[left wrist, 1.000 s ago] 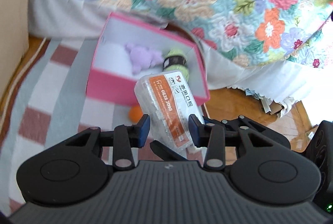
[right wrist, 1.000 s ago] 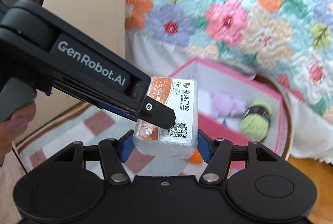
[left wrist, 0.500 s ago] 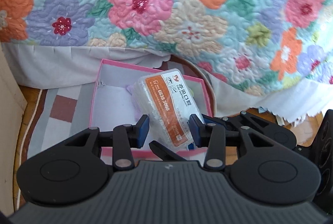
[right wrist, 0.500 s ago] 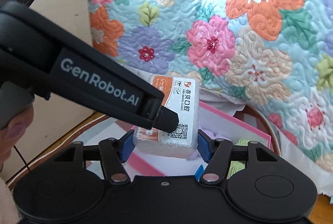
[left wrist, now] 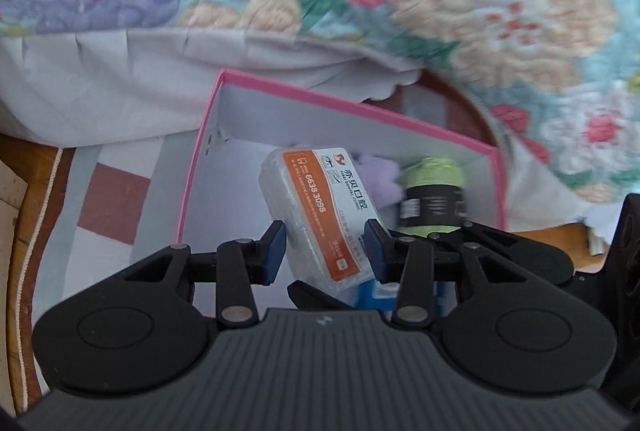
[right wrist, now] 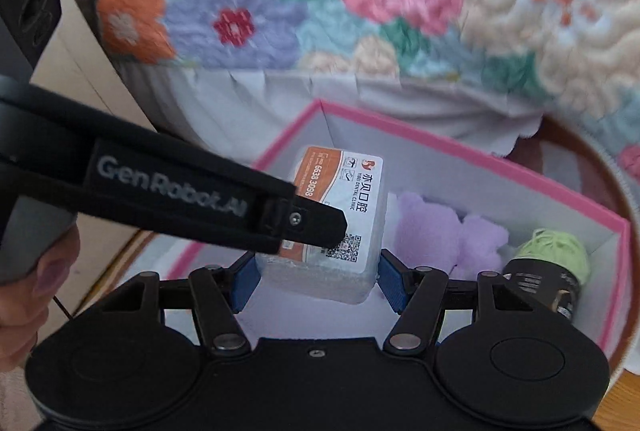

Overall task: Organize objects
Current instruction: 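Carry the clear box with the left gripper over the pink box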

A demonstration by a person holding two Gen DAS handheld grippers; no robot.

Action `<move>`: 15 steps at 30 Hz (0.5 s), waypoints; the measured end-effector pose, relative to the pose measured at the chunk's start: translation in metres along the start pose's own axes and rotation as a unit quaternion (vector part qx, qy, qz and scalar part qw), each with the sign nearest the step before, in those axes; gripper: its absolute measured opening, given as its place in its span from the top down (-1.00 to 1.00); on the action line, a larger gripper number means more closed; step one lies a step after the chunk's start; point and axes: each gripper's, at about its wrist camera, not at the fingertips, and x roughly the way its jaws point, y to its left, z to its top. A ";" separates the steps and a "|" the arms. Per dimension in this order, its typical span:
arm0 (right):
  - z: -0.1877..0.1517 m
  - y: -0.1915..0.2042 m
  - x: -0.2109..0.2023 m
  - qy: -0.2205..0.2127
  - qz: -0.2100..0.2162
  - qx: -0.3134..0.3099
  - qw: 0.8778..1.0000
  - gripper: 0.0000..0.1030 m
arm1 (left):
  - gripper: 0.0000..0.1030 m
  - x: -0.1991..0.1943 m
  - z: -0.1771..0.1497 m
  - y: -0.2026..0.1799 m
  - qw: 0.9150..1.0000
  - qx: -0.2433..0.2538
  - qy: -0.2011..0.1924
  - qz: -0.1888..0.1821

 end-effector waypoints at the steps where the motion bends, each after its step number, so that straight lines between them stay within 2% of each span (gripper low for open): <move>1: 0.000 -0.003 0.008 0.006 0.000 0.002 1.000 -0.31 | 0.21 0.009 0.002 0.001 1.000 -0.001 0.005 0.006; 7: 0.002 -0.020 0.042 0.045 0.019 0.019 0.999 -0.30 | 0.21 0.043 0.009 0.007 0.999 0.008 0.033 0.025; 15: 0.013 -0.042 0.059 0.084 0.048 0.042 0.994 -0.30 | 0.33 0.059 0.017 0.007 0.999 0.012 0.039 0.031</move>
